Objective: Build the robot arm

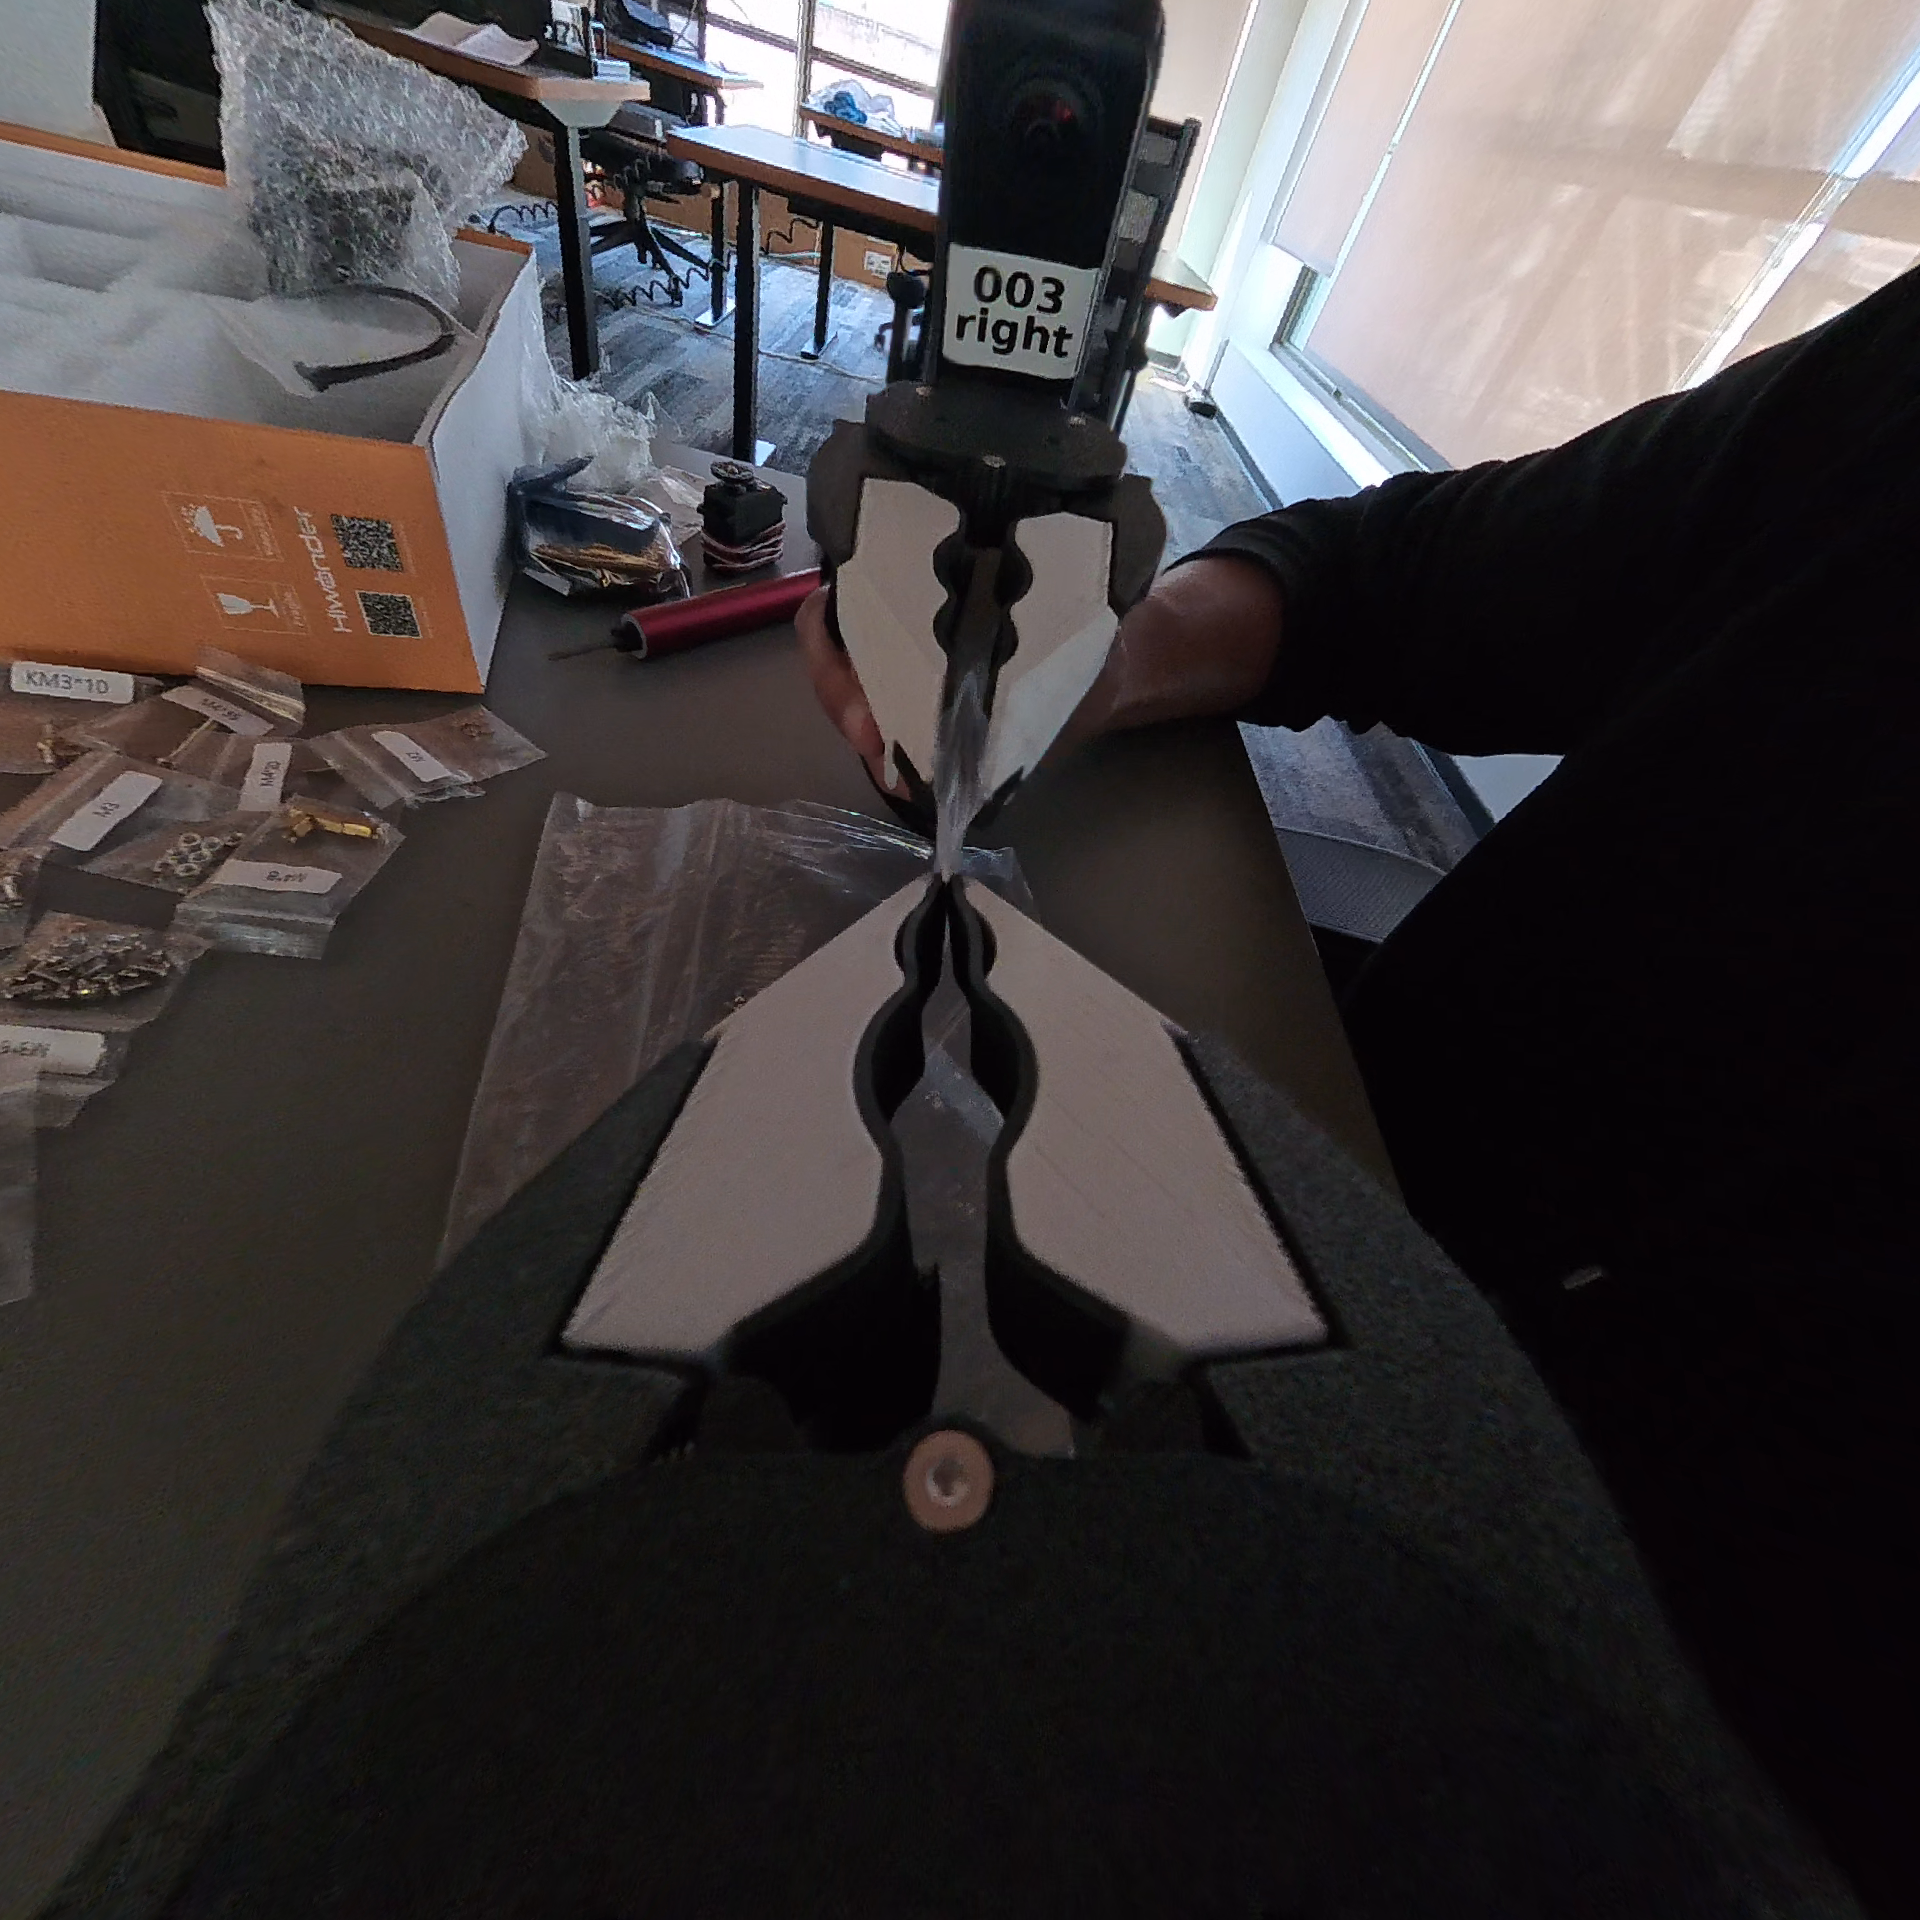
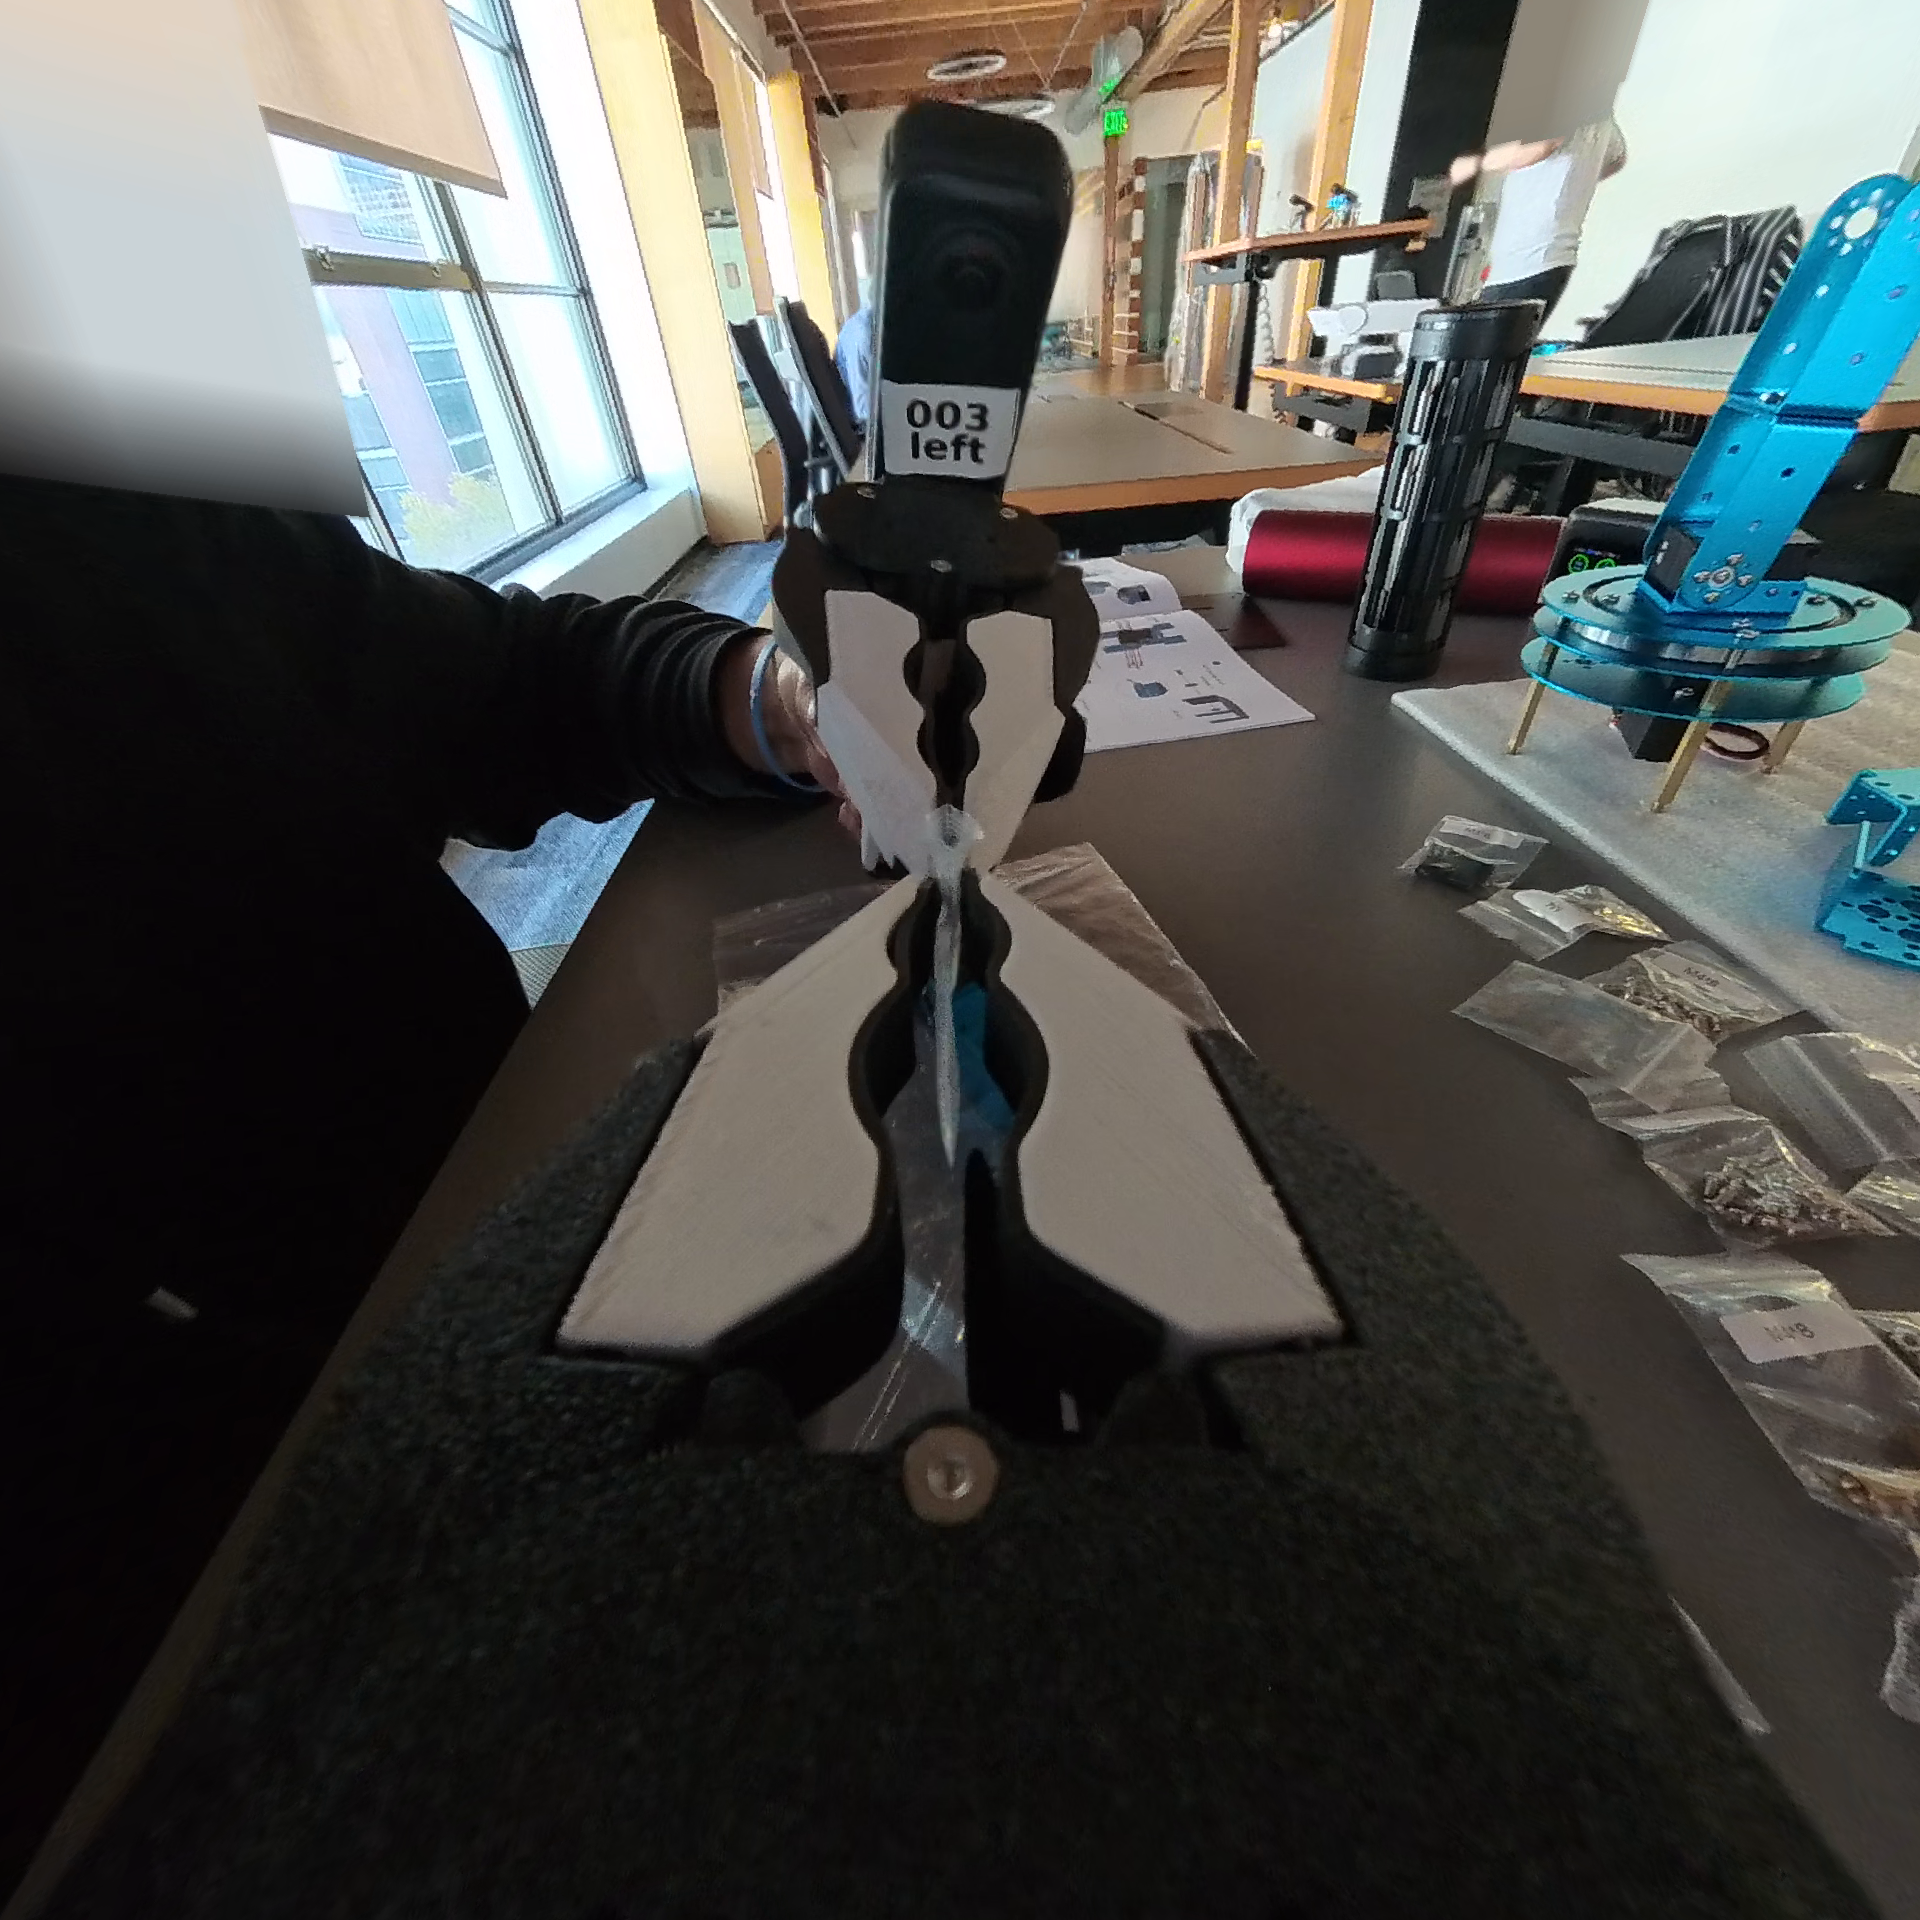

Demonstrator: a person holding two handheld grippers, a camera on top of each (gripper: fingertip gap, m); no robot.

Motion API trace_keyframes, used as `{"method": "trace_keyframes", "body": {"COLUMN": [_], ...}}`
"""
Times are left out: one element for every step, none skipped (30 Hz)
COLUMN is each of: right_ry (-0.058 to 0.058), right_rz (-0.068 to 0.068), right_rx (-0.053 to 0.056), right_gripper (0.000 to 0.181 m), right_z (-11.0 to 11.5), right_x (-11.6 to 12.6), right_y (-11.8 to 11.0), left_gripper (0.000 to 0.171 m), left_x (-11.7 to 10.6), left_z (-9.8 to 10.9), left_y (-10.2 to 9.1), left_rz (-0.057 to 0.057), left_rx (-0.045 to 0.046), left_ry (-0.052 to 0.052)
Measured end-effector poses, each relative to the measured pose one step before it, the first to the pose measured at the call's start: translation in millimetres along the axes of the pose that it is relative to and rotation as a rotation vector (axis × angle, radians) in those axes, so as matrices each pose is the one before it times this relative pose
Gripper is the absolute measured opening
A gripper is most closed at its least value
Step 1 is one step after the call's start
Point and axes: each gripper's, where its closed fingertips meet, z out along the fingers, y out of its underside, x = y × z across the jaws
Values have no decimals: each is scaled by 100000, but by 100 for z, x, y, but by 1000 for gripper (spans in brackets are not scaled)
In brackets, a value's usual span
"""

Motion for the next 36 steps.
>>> {"method": "trace_keyframes", "body": {"right_ry": [-645, -554, -113, 22, -578, -551, 1104, 77, -1233, 287, 588, -734, 391, 509, -526, -6, 42, -481, -183, 72, -1071, -1015, -383, -638, -100, 194, -676, -643, -516, -621, -459, -1154, -911, 321, -42, -258], "right_rz": [561, 449, 139, -20, -182, -204, -93, 349, 1761, 1655, 1290, 1753, 1512, 898, 690, 434, 35, -33, -443, -662, -181, 48, -430, -345, -178, -251, 561, 976, 774, 780, 791, 580, 301, 177, 9, -119], "right_rx": [511, 343, 149, 499, 410, 8, -221, 239, 437, 1077, 2038, 908, 406, 862, 293, 172, 435, -242, -472, 404, 39, -639, 231, -111, -667, 55, 506, 0, 41, -78, -102, 188, 426, 430, 391, 176], "right_gripper": [3, 3, 3, 3, 1, 1, 1, 1, 1, 1, 1, 0, 0, 0, 0, 0, 0, 0, 0, 0, 0, 0, 0, 0, 0, 0, 0, 0, 0, 0, 0, 0, 1, 0, 0, 0], "right_z": [-38, -33, -39, -39, -30, 9, -23, -11, -8, -76, -124, -92, -101, -126, -81, -55, -10, 59, 96, 64, 109, 125, 91, 120, 121, 55, -16, -5, -29, -2, 10, 23, 37, 17, -10, -10], "right_x": [-56, -45, 10, 16, -95, -90, 149, 21, -101, 118, 181, 44, 227, 220, 33, 55, 11, -94, -91, -95, -236, -229, -167, -192, -87, -8, -73, -21, 3, -26, -19, -139, -122, 23, -57, -91], "right_y": [-61, -39, -30, -95, -60, 1, 2, -55, -99, -193, -296, -151, -78, -113, -48, -50, -72, 29, 84, -39, 2, 93, -7, 27, 117, 21, -51, 6, 11, 39, 55, 31, -25, -79, -105, -52], "left_gripper": [0, 0, 0, 0, 0, 0, 0, 0, 0, 0, 6, 15, 21, 22, 22, 21, 20, 19, 18, 18, 18, 16, 14, 10, 5, 0, 1, 0, 0, 0, 0, 0, 0, 0, 0, 0], "left_x": [68, 99, 109, 45, 24, 19, -48, -35, -7, -74, -86, 84, 116, 27, 52, 66, -83, -116, -116, 40, -17, -24, 83, 33, 94, 242, 76, 34, 18, 23, 11, 133, 123, -26, 45, 83], "left_z": [-5, 9, 25, 39, 16, 4, -16, -29, -15, -11, -8, 17, 36, -13, -62, -54, -24, -9, 24, 53, 60, 27, 31, 41, 42, 23, 12, 15, 15, 18, -9, -16, -36, -26, 16, 11], "left_y": [17, 10, -9, -32, -37, -9, -32, -71, -79, -180, -236, -230, -167, -247, -348, -324, -256, -155, -77, 48, 119, 22, 37, 62, 25, 17, -49, -6, 24, 31, 64, 26, -46, -95, -99, -73], "left_rz": [420, 378, 312, 141, -25, -262, -234, 27, 503, 875, 961, 617, 182, 451, 949, 921, 496, -17, -557, -640, -239, 436, 586, 297, 218, 384, 641, 927, 1185, 1451, 1178, 249, -750, -853, -259, -223], "left_rx": [-407, -167, -53, 201, 290, 89, 310, 549, 681, 1338, 1806, 1527, 845, 1418, 2241, 1897, 1456, 961, 648, -26, -510, 205, 57, -272, 9, 44, 582, 46, -155, -381, -661, -669, -347, 95, 622, 571], "left_ry": [113, 160, 222, 0, 64, 240, -183, -238, -174, -939, -1223, -117, 174, -547, -532, -269, -1017, -928, -690, 479, -70, -414, 145, -39, 304, 1223, -60, -429, -677, -538, -470, 527, 827, -274, -131, 243]}}
